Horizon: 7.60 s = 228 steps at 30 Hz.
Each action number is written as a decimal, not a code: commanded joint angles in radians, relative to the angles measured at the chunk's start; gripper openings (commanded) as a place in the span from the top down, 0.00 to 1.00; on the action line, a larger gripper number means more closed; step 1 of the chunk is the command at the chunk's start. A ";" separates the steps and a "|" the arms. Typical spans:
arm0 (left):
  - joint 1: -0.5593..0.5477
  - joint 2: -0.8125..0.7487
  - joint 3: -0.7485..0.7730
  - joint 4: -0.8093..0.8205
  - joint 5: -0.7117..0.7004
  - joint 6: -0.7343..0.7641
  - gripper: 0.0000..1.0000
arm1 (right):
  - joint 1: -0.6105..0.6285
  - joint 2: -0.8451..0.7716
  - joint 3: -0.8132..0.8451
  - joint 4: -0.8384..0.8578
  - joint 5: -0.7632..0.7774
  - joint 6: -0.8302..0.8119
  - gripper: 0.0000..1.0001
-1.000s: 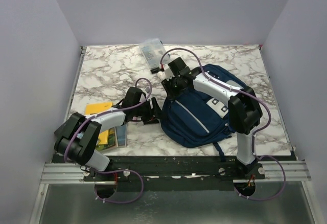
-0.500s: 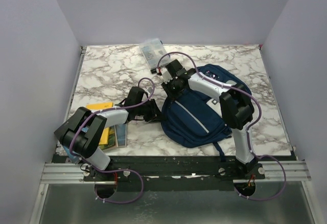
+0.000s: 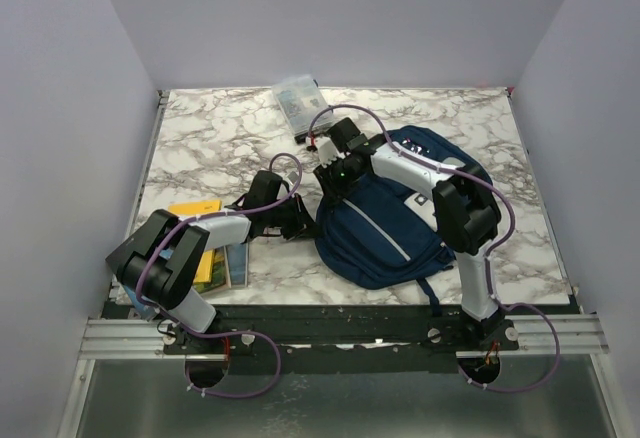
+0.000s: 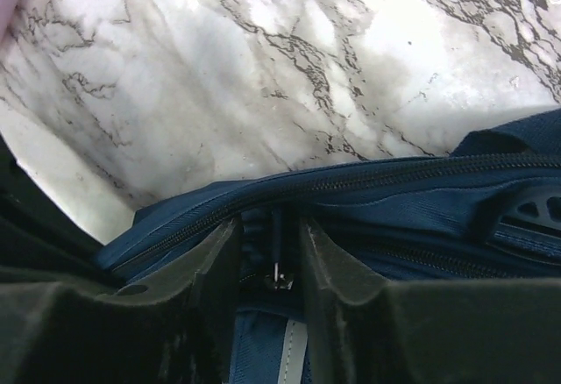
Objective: Pack the student bag
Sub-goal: Zip the student bag at the center of the board.
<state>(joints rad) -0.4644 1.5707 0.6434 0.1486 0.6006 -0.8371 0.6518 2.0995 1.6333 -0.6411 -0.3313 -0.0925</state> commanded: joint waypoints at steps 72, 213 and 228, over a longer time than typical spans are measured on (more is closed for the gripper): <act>0.099 -0.319 -0.048 -0.089 0.125 0.030 0.35 | 0.121 -0.548 -0.727 0.679 -0.309 -0.254 0.95; -0.005 0.000 0.480 -0.401 0.372 0.194 1.00 | 0.267 -0.915 -0.810 0.202 0.512 1.304 0.76; -0.006 0.021 0.481 -0.400 0.381 0.194 1.00 | 0.267 -1.000 -0.847 0.205 0.581 1.332 0.71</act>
<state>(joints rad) -0.4744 1.6344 1.1156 -0.3004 0.8909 -0.6460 0.9234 1.1412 0.8097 -0.3927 0.1394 1.2301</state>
